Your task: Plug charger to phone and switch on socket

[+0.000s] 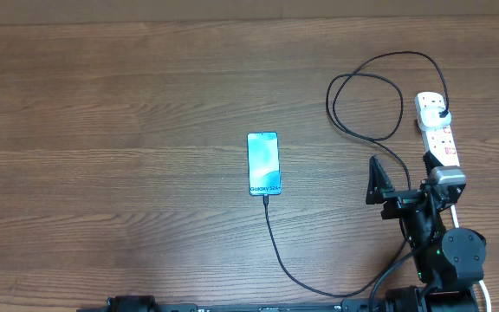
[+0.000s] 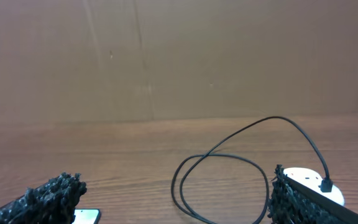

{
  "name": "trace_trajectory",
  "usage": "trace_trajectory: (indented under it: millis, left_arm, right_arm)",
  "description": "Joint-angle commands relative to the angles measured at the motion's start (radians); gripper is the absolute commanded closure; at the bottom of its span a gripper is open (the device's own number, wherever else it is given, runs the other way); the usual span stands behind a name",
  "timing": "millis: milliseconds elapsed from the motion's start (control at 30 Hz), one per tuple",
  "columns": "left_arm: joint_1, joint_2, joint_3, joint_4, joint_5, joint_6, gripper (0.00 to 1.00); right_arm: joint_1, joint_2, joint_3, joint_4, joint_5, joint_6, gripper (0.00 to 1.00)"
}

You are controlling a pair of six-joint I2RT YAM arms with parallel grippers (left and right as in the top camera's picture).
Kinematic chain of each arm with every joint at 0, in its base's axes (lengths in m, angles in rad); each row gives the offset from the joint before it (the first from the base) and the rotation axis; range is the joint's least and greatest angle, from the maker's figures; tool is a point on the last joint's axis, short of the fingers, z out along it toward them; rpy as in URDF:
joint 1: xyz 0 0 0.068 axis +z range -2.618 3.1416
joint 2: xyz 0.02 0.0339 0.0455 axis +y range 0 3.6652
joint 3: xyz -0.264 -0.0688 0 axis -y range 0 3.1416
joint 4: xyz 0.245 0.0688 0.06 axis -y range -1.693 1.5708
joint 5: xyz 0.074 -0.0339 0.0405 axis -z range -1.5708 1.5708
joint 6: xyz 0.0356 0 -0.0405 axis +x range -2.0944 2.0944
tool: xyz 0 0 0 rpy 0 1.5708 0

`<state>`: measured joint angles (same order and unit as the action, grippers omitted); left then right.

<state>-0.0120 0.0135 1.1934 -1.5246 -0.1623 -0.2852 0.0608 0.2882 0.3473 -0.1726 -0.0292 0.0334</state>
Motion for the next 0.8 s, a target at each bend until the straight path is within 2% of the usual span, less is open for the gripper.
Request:
trace_trajectory:
  millis: [0,167,300,767]
  left_arm:
    - [0.008,-0.008,0.006,0.003,-0.013,-0.007,0.00]
    - [0.008,-0.008,0.006,0.004,-0.013,-0.007,0.00]
    - [0.008,-0.008,0.006,0.004,-0.013,-0.007,0.00]
    - [0.008,-0.008,0.006,0.003,-0.013,-0.007,0.00]
  right_arm:
    - [-0.041,-0.054,-0.047,0.016,0.005,-0.005,0.00]
    - [-0.085,-0.232,-0.188,0.087,-0.002,-0.005,0.00]
    - [-0.088,-0.286,-0.227,0.097,-0.002,-0.005,0.00]
    - [-0.089,-0.285,-0.341,0.140,-0.001,-0.018,0.00]
